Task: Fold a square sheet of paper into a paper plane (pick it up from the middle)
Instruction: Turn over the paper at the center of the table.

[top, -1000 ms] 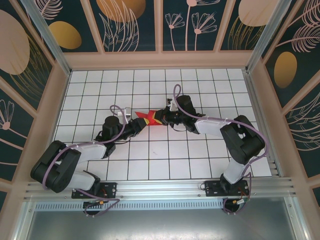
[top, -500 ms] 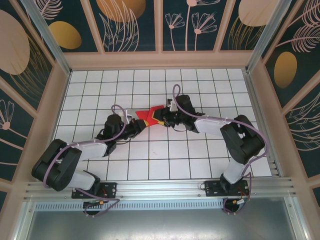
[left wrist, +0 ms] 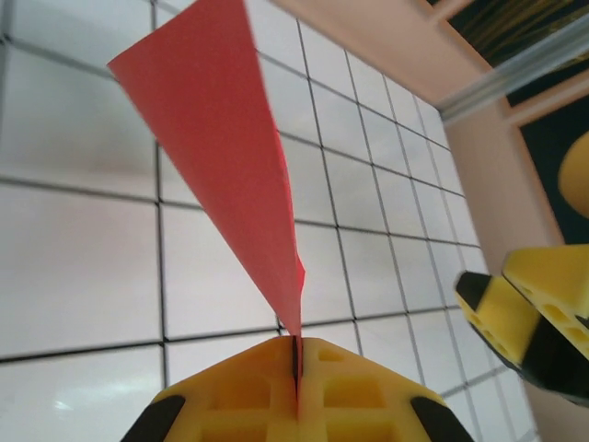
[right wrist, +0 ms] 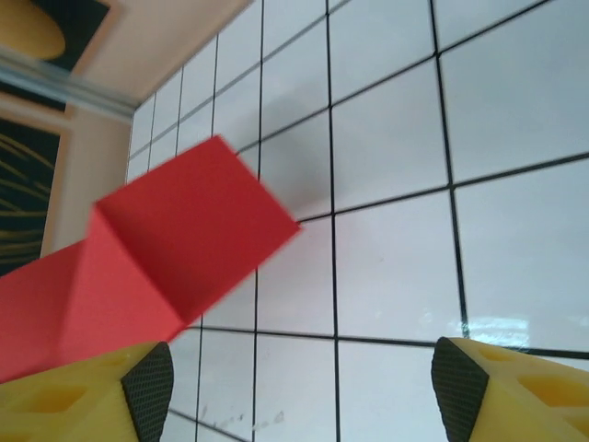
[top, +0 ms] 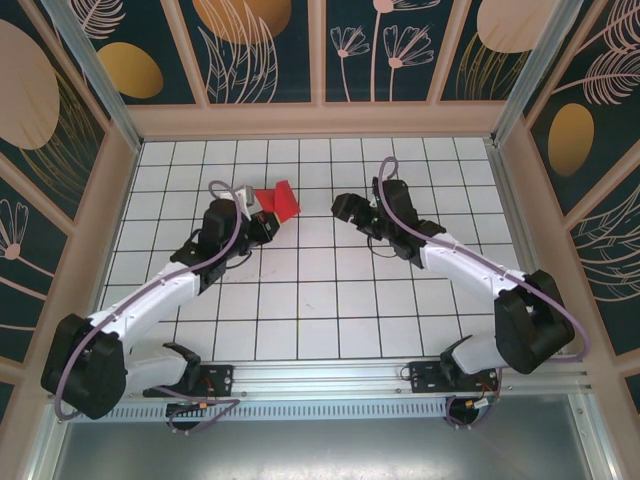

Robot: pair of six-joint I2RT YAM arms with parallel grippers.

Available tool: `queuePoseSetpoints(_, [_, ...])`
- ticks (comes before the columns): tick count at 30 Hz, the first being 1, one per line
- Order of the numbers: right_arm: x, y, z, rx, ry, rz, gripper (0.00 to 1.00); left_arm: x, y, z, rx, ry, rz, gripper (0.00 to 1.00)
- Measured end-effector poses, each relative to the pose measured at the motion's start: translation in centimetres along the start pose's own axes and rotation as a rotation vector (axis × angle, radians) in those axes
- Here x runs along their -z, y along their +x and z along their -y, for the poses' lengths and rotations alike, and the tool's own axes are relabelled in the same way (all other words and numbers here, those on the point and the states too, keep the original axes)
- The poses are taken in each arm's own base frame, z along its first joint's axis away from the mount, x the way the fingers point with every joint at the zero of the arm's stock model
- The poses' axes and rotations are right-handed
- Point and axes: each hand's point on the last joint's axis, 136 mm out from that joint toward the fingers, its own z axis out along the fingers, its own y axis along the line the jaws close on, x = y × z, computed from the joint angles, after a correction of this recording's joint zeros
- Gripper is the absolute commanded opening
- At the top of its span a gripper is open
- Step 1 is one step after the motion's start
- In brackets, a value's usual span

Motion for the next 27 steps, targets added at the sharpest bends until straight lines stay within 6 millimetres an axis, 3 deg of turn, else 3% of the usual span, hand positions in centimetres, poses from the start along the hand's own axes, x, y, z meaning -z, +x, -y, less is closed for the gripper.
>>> queuePoseSetpoints(3, [0.7,-0.8,1.0,0.016,0.049,0.055,0.88,1.4,-3.2,0.0,-0.101,-0.120,0.078,0.04])
queuePoseSetpoints(6, [0.8,-0.8,2.5,0.022,0.105,0.074,0.90,2.8,-5.3,-1.2,-0.192,-0.278,0.131,0.03])
queuePoseSetpoints(12, [1.0,-1.2,3.6,0.035,0.157,0.102,0.97,3.4,-6.1,-5.7,-0.336,-0.611,0.123,0.03])
queuePoseSetpoints(18, [1.3,-1.2,4.8,0.037,0.194,0.119,0.99,0.7,-2.1,-9.4,-0.486,-0.823,-0.022,0.03])
queuePoseSetpoints(22, [2.1,-1.0,5.5,0.036,0.214,0.133,0.99,-1.3,0.9,-10.2,-0.584,-0.878,-0.108,0.04])
queuePoseSetpoints(27, [3.9,-1.9,7.0,-0.005,0.239,0.183,0.99,-4.4,4.8,-9.6,-0.699,-0.887,-0.193,0.07])
